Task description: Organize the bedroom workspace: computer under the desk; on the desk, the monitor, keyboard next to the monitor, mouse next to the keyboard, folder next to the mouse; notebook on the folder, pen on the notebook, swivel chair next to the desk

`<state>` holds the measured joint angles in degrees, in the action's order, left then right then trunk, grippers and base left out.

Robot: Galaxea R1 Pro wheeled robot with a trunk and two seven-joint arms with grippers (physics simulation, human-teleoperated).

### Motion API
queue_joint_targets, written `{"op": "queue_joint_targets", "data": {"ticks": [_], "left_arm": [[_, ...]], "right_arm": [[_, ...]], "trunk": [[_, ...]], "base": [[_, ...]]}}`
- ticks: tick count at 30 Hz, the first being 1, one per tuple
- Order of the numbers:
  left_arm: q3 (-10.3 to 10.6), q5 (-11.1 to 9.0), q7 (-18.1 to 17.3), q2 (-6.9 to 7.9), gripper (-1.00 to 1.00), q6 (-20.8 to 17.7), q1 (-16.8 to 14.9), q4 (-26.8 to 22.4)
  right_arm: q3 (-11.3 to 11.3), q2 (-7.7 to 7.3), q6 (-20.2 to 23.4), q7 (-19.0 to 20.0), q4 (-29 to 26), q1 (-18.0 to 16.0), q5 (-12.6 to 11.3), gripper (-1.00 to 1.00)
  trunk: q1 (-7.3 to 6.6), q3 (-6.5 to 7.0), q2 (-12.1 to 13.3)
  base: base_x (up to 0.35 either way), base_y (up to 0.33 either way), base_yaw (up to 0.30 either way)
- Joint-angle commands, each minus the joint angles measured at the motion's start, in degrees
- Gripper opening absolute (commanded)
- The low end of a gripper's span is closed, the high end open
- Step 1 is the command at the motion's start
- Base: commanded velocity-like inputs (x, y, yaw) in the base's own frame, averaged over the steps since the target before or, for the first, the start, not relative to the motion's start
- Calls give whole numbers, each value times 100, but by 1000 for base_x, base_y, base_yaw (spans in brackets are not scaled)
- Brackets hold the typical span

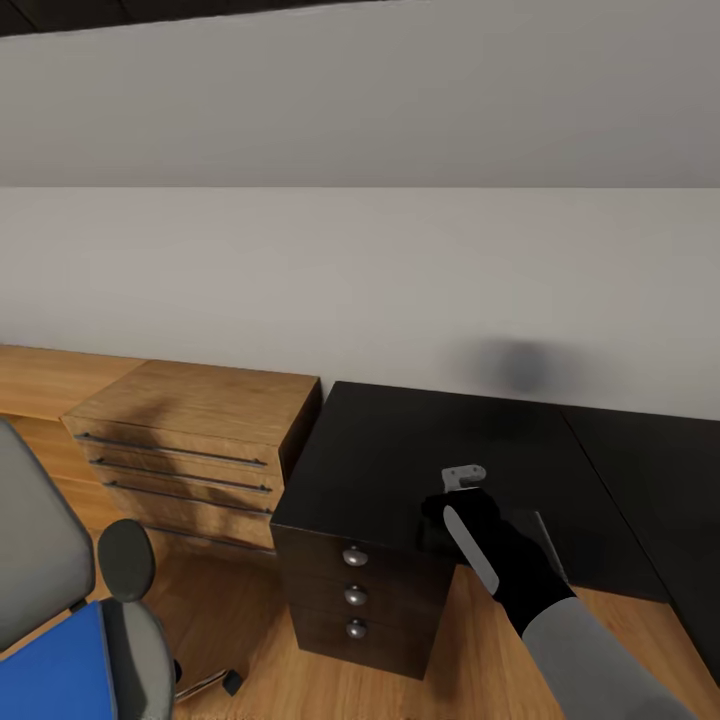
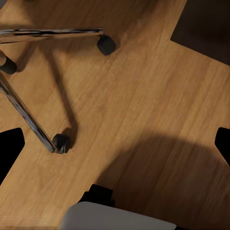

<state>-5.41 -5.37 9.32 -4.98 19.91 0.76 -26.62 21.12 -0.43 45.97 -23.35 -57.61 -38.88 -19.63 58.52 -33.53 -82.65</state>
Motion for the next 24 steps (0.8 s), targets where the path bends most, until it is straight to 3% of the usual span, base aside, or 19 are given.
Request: {"op": "queue_joint_targets", "data": {"ticks": [1,24], "left_arm": [[-6,-61,-10,-3,100,12,3,-12],[-11,-69,-9,-3,100,15,3,-19]], "right_arm": [[17,-6,13,-55,-5,-5,-58,100],[12,-10,11,-52,-4,-5,-47,100]], "trunk": [[-1,-5,-3],[-1,-5,-3]], "base": [[-36,0,0],[-5,0,0]]}}
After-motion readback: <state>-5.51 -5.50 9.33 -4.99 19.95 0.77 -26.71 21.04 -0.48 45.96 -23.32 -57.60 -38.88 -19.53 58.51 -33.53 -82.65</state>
